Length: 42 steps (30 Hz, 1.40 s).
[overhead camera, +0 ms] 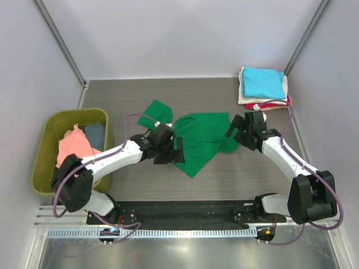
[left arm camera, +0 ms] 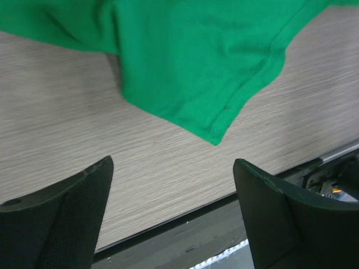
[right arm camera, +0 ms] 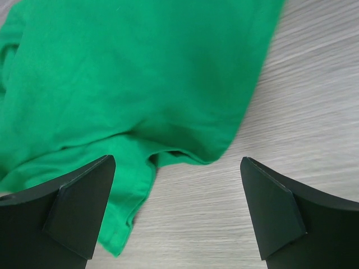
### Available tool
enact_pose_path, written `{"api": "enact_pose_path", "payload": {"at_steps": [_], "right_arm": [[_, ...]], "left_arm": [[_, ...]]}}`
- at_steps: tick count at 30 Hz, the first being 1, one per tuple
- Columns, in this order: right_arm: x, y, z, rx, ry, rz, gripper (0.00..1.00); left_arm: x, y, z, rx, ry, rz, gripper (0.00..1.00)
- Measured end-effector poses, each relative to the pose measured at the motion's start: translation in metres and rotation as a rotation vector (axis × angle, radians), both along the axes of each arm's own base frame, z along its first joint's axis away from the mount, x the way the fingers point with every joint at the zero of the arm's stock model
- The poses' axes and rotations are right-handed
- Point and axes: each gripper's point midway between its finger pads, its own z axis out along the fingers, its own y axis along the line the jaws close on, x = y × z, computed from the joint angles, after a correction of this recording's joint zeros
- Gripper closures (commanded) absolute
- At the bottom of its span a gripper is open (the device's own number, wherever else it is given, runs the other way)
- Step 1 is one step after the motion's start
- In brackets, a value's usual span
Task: Fold and stack the t-shirts
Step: Flatten the tshirt out
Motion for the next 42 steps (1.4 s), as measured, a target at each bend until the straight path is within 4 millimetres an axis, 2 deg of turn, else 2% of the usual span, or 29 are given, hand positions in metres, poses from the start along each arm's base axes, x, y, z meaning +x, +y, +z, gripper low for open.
{"api": "enact_pose_path", "payload": {"at_steps": [1,4,7,10,12,14,15,18,21,23,25,26,29,32,33,37,39,42], "right_arm": [[0.001,0.003,-0.002,0.016,0.006,0.01,0.0],[-0.004,0.02,-0.006,0.074,0.012,0.061,0.0],[-0.019,0.05,-0.01,0.089,0.02,0.142,0.01],[-0.045,0.097,-0.01,0.107,0.032,0.277,0.0],[-0.061,0.12,-0.012,0.108,0.04,0.342,0.01],[-0.076,0.136,-0.018,0.094,0.059,0.39,0.02],[-0.081,0.142,-0.021,0.086,0.066,0.404,0.03],[-0.098,0.158,-0.045,0.043,0.136,0.455,0.05],[-0.112,0.169,-0.069,-0.018,0.206,0.49,0.06],[-0.111,0.185,-0.065,-0.006,0.19,0.513,0.07],[-0.113,0.196,-0.069,-0.018,0.197,0.53,0.1],[-0.113,0.2,-0.069,-0.021,0.198,0.533,0.16],[-0.112,0.212,-0.07,-0.023,0.199,0.548,0.23],[-0.111,0.221,-0.073,-0.034,0.206,0.556,0.4],[-0.11,0.224,-0.073,-0.039,0.205,0.558,0.61],[-0.104,0.226,-0.081,-0.088,0.203,0.556,0.93],[-0.1,0.225,-0.082,-0.116,0.204,0.553,0.98],[-0.088,0.215,-0.08,-0.195,0.192,0.545,0.99]], "left_arm": [[-0.004,-0.005,-0.008,0.009,0.015,-0.01,0.2],[-0.009,-0.01,-0.024,0.038,0.039,-0.012,0.19],[-0.001,0.003,-0.017,0.071,-0.009,0.035,0.13],[0.015,0.03,0.015,0.092,-0.101,0.117,0.09],[0.033,0.056,0.05,0.083,-0.182,0.2,0.07],[0.049,0.087,0.085,0.061,-0.262,0.295,0.06],[0.057,0.11,0.103,0.055,-0.309,0.355,0.06],[0.061,0.162,0.137,0.079,-0.397,0.485,0.03],[0.049,0.183,0.143,0.12,-0.415,0.507,0.01],[0.042,0.191,0.141,0.149,-0.412,0.506,0.0],[0.036,0.199,0.136,0.177,-0.404,0.506,0.0],[0.034,0.201,0.132,0.19,-0.398,0.505,0.0],[0.027,0.212,0.12,0.235,-0.374,0.505,0.0],[0.023,0.22,0.112,0.266,-0.36,0.509,0.0],[0.022,0.221,0.11,0.273,-0.359,0.509,0.0],[0.021,0.228,0.108,0.289,-0.356,0.514,0.0],[0.021,0.231,0.108,0.293,-0.355,0.516,0.0],[0.022,0.233,0.107,0.287,-0.351,0.52,0.0]]}}
